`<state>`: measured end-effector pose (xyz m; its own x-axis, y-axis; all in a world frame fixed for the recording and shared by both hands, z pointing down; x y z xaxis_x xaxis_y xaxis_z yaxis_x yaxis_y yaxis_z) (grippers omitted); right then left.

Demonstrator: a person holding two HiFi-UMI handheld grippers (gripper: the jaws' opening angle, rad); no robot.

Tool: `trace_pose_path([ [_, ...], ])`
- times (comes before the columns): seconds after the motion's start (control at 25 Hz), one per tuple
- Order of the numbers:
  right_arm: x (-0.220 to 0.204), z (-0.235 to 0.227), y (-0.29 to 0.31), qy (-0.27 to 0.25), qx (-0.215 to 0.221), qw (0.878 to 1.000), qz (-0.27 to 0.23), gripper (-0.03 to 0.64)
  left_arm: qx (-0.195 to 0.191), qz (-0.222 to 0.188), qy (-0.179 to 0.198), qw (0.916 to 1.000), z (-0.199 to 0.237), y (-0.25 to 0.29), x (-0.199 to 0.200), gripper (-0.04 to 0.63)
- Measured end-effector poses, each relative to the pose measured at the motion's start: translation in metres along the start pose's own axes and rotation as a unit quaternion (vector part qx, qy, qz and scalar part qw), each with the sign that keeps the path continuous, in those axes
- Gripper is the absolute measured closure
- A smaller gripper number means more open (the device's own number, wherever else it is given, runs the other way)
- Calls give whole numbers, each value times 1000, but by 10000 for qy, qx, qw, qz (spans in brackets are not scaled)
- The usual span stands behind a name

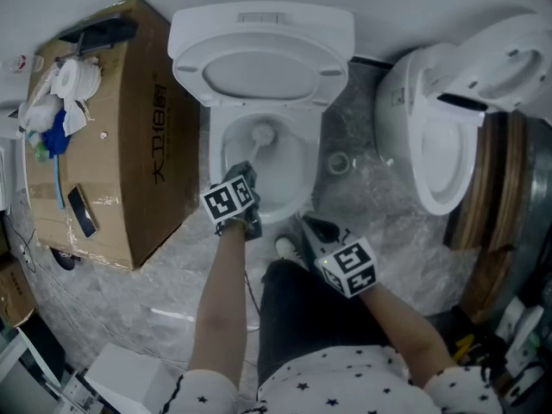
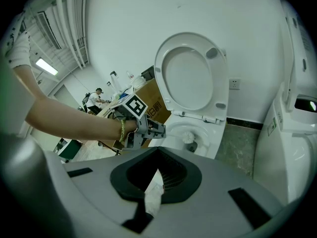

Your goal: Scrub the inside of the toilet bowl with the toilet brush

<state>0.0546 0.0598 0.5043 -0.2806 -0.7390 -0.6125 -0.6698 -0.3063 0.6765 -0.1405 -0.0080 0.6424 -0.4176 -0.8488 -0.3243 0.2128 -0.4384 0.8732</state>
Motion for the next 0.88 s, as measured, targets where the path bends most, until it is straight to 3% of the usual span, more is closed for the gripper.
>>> trace_pose_path([
  [0.88,-8,-2,1,-22,72,9999,85,611,171,-22,9,9999,19,-1,-2,439],
])
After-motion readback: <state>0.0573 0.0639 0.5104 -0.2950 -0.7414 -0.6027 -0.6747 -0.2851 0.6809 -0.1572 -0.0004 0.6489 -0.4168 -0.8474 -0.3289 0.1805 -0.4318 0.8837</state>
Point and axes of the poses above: the fingertips, and each gripper's own axes: y forward along the fingers, z to its left, x out of its top, the point moved 5 cm from there along -y, backward along the fingers, and after that the axes turned 5 degrees about -z, right-handed, at the moved point
